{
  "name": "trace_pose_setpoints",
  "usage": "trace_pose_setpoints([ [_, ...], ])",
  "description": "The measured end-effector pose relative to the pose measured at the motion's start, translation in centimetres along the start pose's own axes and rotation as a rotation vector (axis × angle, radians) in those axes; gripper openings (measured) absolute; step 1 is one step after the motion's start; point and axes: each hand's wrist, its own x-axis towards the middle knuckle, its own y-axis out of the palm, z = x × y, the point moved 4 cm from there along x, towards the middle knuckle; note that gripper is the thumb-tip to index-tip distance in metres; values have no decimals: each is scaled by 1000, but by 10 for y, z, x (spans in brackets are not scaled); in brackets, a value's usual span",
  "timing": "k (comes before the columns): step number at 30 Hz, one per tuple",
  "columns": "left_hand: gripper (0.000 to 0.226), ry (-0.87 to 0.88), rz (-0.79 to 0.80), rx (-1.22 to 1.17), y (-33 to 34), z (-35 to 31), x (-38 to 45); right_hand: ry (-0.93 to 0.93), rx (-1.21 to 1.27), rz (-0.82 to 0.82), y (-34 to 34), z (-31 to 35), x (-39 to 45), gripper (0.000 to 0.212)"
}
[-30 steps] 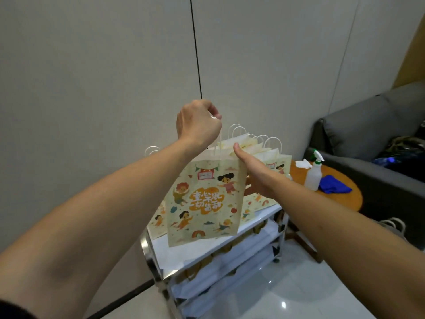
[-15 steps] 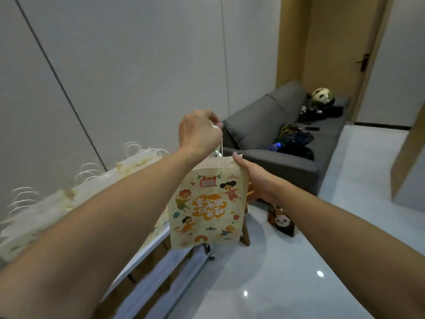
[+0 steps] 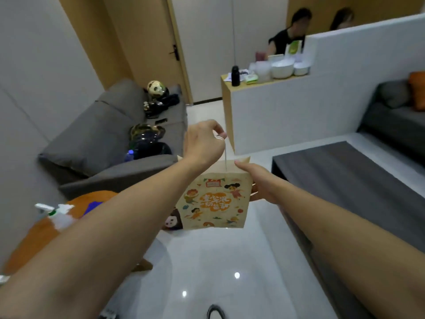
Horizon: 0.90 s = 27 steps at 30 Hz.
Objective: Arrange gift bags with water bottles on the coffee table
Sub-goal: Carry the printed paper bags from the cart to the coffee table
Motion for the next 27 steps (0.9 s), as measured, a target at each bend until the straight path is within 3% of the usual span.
trace_pose_setpoints([
  [12, 3, 421, 553, -303, 252, -190, 51, 229, 328, -670, -235, -103, -45, 51],
  [16, 3, 581, 722, -383, 307, -247, 38, 299, 393, -864, -279, -133, -78, 57],
  [20, 5, 699, 864, -455, 349, -294, 13, 357, 426, -1025, -306, -163, -113, 46],
  [27, 5, 857, 1018, -484, 411, -379, -47, 463, 573, -1254, -346, -222, -168, 46],
])
